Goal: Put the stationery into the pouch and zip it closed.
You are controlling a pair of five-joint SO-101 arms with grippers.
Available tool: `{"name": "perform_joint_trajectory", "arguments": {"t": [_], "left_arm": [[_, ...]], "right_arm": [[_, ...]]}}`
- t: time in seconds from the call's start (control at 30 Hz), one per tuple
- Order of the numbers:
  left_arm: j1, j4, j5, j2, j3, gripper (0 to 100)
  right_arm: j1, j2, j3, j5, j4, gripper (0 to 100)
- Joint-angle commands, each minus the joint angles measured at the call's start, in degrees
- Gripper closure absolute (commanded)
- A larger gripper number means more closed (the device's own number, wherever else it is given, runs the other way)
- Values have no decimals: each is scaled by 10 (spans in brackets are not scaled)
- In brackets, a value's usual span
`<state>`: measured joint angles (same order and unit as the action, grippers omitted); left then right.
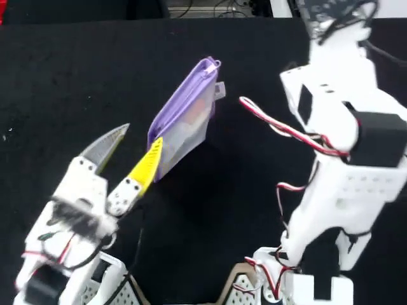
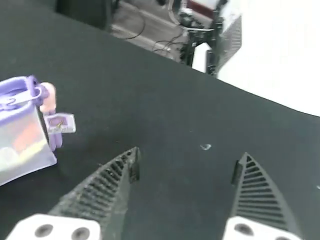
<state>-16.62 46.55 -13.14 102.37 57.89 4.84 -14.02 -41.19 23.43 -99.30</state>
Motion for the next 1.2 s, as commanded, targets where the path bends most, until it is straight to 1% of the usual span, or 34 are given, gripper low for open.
{"name": "perform_joint_trajectory", "arguments": {"t": [0.0, 0.1, 0.13, 0.2, 0.27, 0.37, 0.47, 0.57, 0.77, 0.8, 0.87, 0.93, 1.03, 1.1, 1.17], "left_arm": [[7, 34, 18, -4, -100, 798], [12, 49, 18, -8, -141, 798], [26, 50, 19, -15, -154, 798], [70, 50, 32, -40, -175, 799], [124, 52, 63, -75, -192, 799], [189, 85, 99, -119, -218, 799], [223, 120, 106, -141, -237, 799], [242, 159, 105, -140, -247, 799], [295, 247, 104, -140, -273, 799], [304, 258, 104, -140, -273, 811], [322, 272, 104, -140, -270, 878], [342, 282, 104, -140, -269, 978], [365, 313, 103, -140, -268, 939], [378, 335, 103, -140, -266, 970], [382, 356, 103, -140, -255, 969]], "right_arm": [[18, -37, -16, -10, -15, 709], [17, -60, 1, -10, -16, 709], [17, -69, 13, -10, -16, 709], [18, -92, 44, -10, -16, 710], [19, -118, 80, -10, -15, 726], [19, -166, 139, -5, -14, 805], [19, -218, 187, -5, -11, 890], [29, -270, 221, -5, -11, 943], [124, -368, 284, -4, -11, 952], [135, -382, 300, -4, -11, 952], [149, -409, 340, -4, -4, 953], [158, -437, 388, -4, 11, 953], [171, -484, 463, -4, 36, 953], [178, -517, 512, -4, 49, 953], [181, -553, 564, -4, 62, 953]]}}
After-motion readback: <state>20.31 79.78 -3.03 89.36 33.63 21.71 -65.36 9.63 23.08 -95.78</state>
